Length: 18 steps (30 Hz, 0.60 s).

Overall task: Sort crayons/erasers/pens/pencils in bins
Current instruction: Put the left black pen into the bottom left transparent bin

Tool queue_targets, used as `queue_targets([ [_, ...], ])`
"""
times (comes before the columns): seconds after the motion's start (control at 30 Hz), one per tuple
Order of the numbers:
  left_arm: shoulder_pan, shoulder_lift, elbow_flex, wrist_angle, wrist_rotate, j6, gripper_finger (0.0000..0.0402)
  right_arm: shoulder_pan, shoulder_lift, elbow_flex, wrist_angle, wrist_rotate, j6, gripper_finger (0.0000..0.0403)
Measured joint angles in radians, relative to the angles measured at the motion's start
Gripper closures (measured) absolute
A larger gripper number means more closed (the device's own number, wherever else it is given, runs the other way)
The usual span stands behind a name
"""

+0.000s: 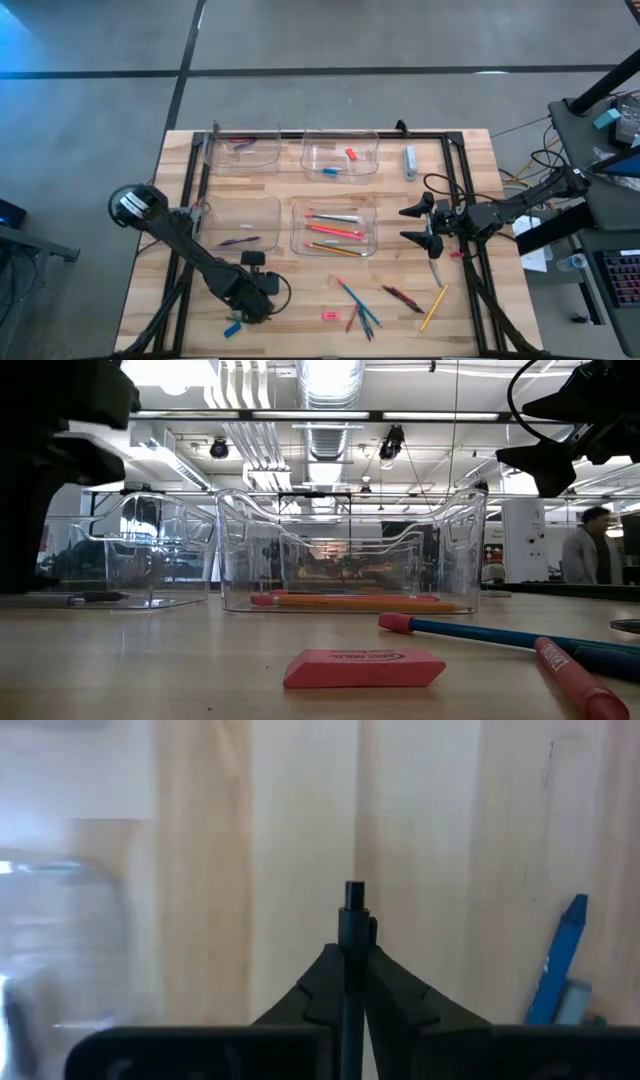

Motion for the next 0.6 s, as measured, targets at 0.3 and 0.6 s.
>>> queue_targets([
  [0.3, 0.013, -0.164, 0.071, -0.249, -0.131, 0.001, 0.0391, 0.0, 0.0, 0.0, 0.0, 0.0, -0.001, 0.0078],
  [0.6, 0.111, -0.325, 0.079, -0.484, -0.226, 0.053, 0.039, 0.0, 0.0, 0.0, 0.0, 0.0, -0.001, 0.0078],
])
